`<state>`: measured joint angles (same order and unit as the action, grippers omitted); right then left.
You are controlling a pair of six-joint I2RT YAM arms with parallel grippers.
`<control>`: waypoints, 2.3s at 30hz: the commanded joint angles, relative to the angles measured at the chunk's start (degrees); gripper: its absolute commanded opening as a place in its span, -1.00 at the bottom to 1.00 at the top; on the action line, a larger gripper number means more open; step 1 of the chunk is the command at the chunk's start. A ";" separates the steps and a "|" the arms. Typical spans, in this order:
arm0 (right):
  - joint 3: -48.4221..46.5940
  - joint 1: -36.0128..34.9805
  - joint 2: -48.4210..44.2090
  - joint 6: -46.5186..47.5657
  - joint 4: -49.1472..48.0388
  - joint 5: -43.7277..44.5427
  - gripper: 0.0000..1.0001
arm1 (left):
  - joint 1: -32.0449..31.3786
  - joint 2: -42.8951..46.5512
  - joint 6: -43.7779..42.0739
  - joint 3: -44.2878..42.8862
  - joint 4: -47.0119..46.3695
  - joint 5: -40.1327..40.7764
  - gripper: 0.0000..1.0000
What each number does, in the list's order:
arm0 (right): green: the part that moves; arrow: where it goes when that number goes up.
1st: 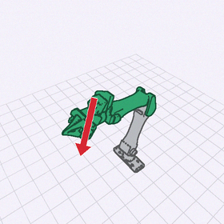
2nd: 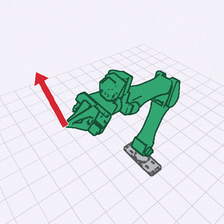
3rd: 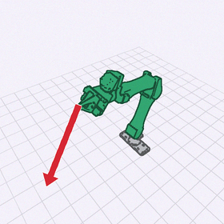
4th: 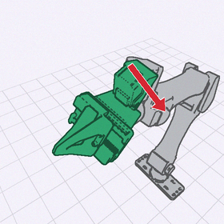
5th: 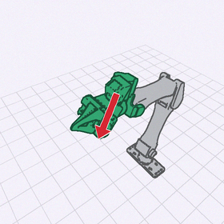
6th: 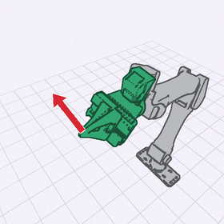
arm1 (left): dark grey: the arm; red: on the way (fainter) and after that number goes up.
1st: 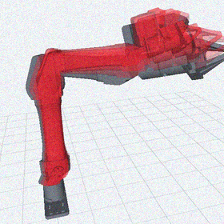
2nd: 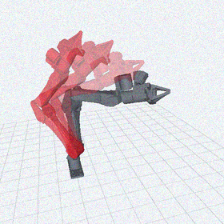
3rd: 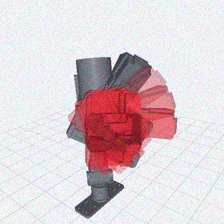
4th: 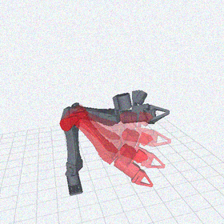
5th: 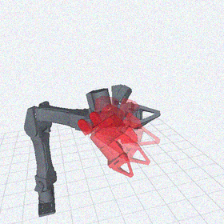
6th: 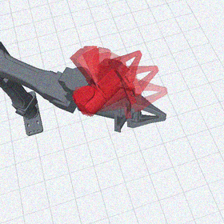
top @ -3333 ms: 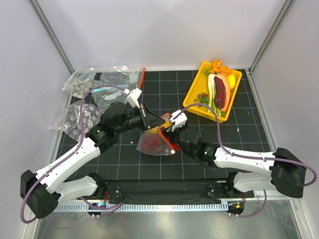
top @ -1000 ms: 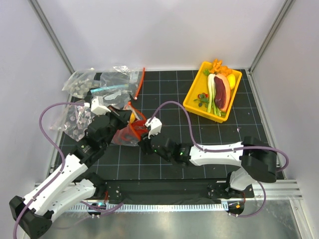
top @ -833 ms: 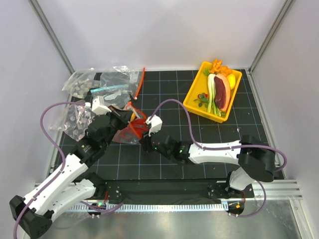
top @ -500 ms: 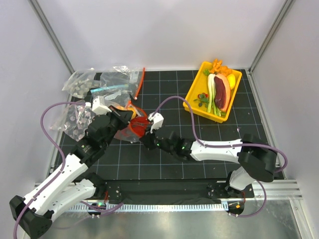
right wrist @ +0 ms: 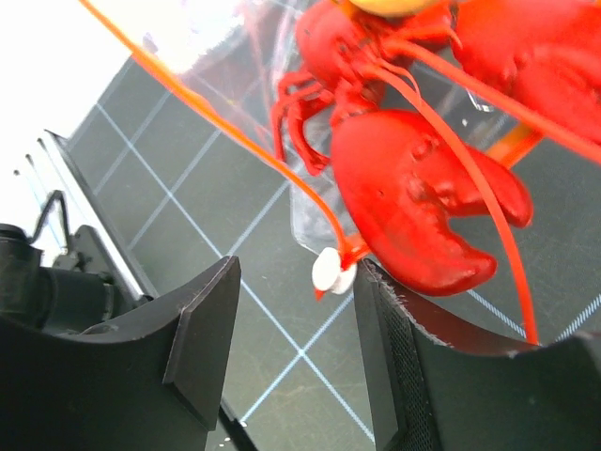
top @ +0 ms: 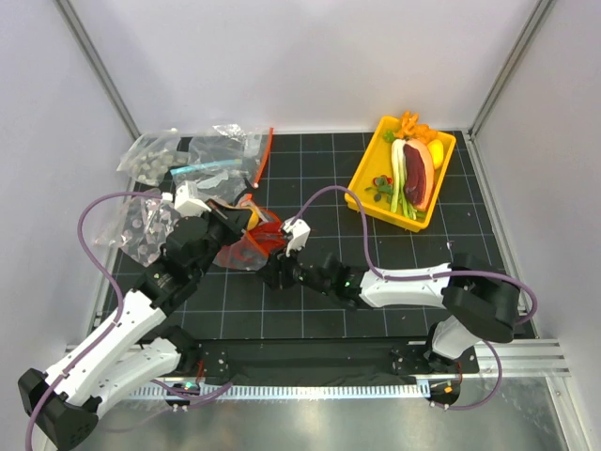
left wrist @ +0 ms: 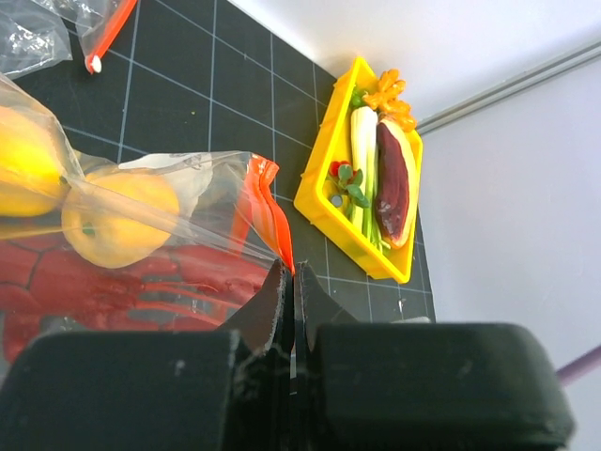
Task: Place the food in the zip-top bag and seal the zipper
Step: Zip the zipper food storage bag.
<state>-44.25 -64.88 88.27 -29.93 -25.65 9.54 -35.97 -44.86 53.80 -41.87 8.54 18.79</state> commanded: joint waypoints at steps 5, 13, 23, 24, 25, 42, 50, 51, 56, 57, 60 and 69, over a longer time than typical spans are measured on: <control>0.13 -0.16 -0.55 1.01 -6.43 3.90 0.04 | 0.11 0.21 0.78 -0.67 -3.44 -1.12 -0.99; -3.38 0.55 0.76 7.08 -4.33 6.02 -0.35 | 0.11 -0.93 1.40 -0.93 -3.70 -2.61 -0.99; -1.20 0.55 -9.14 13.14 0.69 7.60 -0.98 | 0.11 -2.25 0.69 -0.94 -3.79 -0.24 -0.76; -0.84 0.55 -10.99 14.10 2.17 7.42 -0.98 | 0.11 -2.51 0.17 -1.11 -3.70 0.11 -0.67; -0.84 0.55 -12.49 14.72 3.49 6.90 -0.98 | 0.11 -3.03 -0.01 -1.20 -3.53 0.55 -0.63; -16.92 3.53 -17.51 25.10 40.85 -11.12 -0.98 | 0.19 -3.12 -8.97 -4.27 -1.07 -0.41 0.67; -15.43 4.32 -21.47 23.43 41.47 -5.15 -0.98 | -2.61 -5.41 -18.72 -6.56 -0.36 -11.66 0.77; -15.43 4.59 -21.56 23.08 41.73 -4.71 -0.98 | -3.40 -5.76 -19.69 -6.82 -0.45 -11.75 0.78; -14.90 6.52 -22.17 19.92 42.00 -3.39 -0.98 | -7.27 -6.64 -27.51 -3.59 -3.86 -10.35 0.79; -14.64 7.22 -22.35 19.30 41.56 -3.65 -0.98 | -8.15 -6.29 -28.74 -2.09 -5.79 -9.65 0.76; -14.20 9.16 -22.53 16.49 41.21 -4.44 -0.98 | -9.65 -3.22 -32.88 4.32 -13.62 -7.46 0.76; -13.76 10.92 -24.11 9.63 41.03 -5.32 -0.98 | -15.27 -2.06 -45.97 10.14 -22.16 -14.74 0.56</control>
<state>-57.23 -54.08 66.96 -16.84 18.13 4.56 -49.12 -45.98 15.62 -30.20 -6.33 6.85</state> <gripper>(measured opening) 0.174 0.789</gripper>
